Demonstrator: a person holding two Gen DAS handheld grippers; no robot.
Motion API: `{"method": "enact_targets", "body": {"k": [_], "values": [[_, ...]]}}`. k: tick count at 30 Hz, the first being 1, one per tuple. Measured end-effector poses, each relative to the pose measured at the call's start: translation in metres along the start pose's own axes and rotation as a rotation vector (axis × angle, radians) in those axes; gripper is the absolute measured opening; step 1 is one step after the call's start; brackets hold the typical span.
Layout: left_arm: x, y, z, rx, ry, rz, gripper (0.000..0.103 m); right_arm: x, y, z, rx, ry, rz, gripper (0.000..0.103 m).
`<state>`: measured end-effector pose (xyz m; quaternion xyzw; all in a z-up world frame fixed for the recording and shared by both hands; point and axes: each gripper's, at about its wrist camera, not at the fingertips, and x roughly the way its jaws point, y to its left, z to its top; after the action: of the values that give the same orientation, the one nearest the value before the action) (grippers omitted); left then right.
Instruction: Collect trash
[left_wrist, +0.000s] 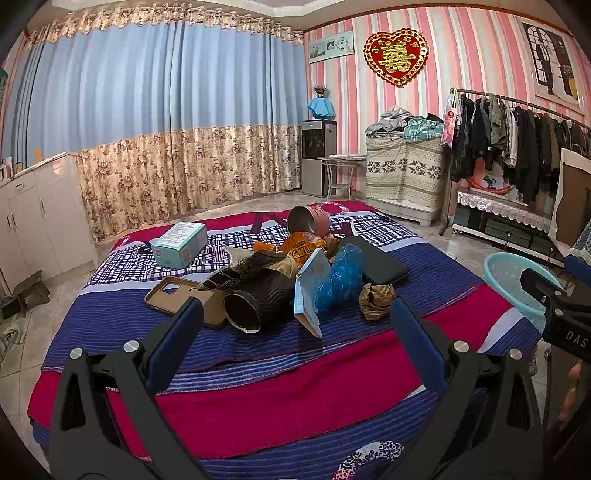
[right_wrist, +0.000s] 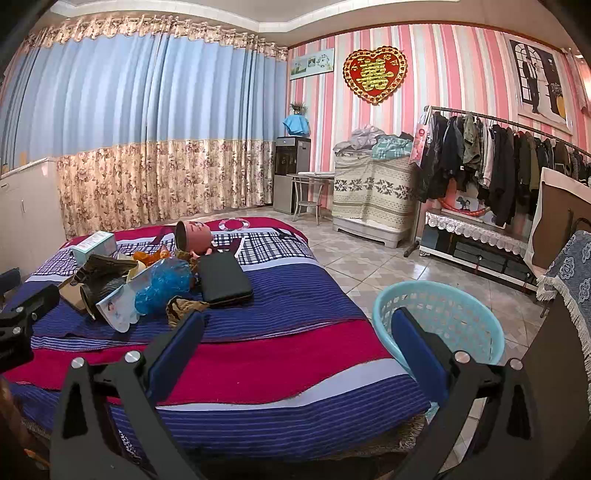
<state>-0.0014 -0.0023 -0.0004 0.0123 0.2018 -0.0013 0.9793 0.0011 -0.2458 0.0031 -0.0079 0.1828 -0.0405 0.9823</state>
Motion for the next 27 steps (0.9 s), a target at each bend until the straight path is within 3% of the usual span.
{"method": "enact_targets", "body": {"k": [27], "values": [[-0.0083, -0.0004, 0.0057, 0.003, -0.003, 0.002, 0.098, -0.0017, 0.0001, -0.0007, -0.003, -0.004, -0.004, 0.099]]}}
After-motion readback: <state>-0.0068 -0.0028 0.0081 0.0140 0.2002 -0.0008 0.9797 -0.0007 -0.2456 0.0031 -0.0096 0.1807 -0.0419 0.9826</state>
